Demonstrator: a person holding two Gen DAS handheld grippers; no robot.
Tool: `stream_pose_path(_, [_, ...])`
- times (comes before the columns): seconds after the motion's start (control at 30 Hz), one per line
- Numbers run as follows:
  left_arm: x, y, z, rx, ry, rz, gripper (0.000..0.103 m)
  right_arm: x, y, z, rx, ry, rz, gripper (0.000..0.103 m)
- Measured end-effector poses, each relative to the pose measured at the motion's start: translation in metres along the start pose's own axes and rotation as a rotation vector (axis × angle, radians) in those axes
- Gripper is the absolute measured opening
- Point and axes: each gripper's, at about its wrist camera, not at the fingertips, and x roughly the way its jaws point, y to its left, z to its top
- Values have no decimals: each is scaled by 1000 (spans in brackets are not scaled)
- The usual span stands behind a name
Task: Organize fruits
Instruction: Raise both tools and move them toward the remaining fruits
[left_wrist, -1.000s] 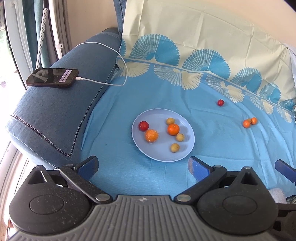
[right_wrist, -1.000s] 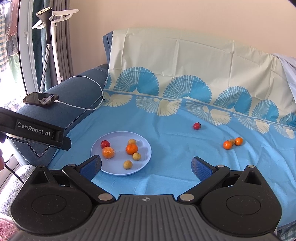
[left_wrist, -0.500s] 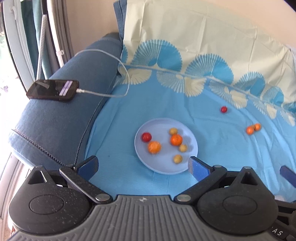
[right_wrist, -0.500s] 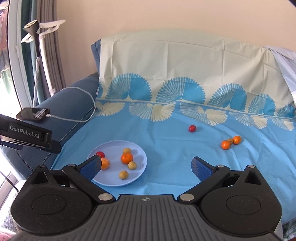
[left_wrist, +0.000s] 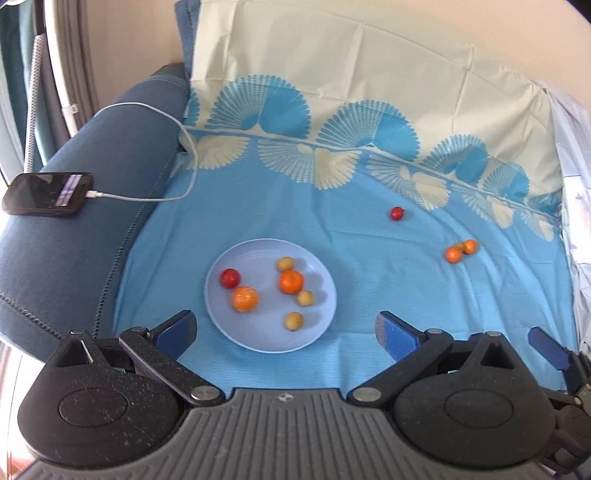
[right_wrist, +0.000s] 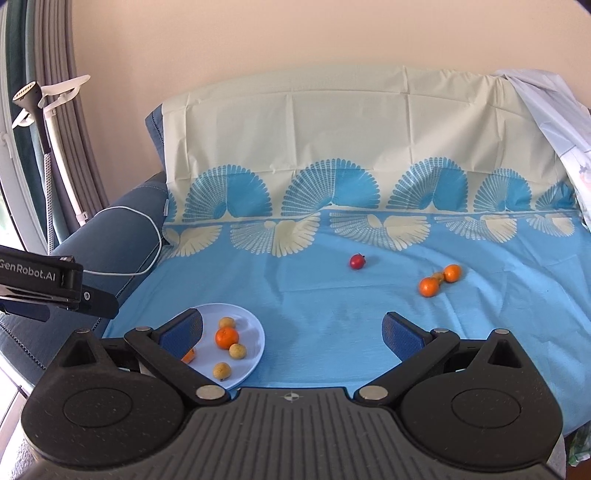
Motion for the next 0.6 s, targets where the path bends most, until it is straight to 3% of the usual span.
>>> stream_pose_path(0.27, [24, -49, 3, 99, 5, -2, 103, 7, -37, -2, 56, 10, -52, 102])
stream_pose_path(0.6, [113, -120, 37, 231, 69, -26, 103, 43, -125, -8, 130, 29, -284, 102])
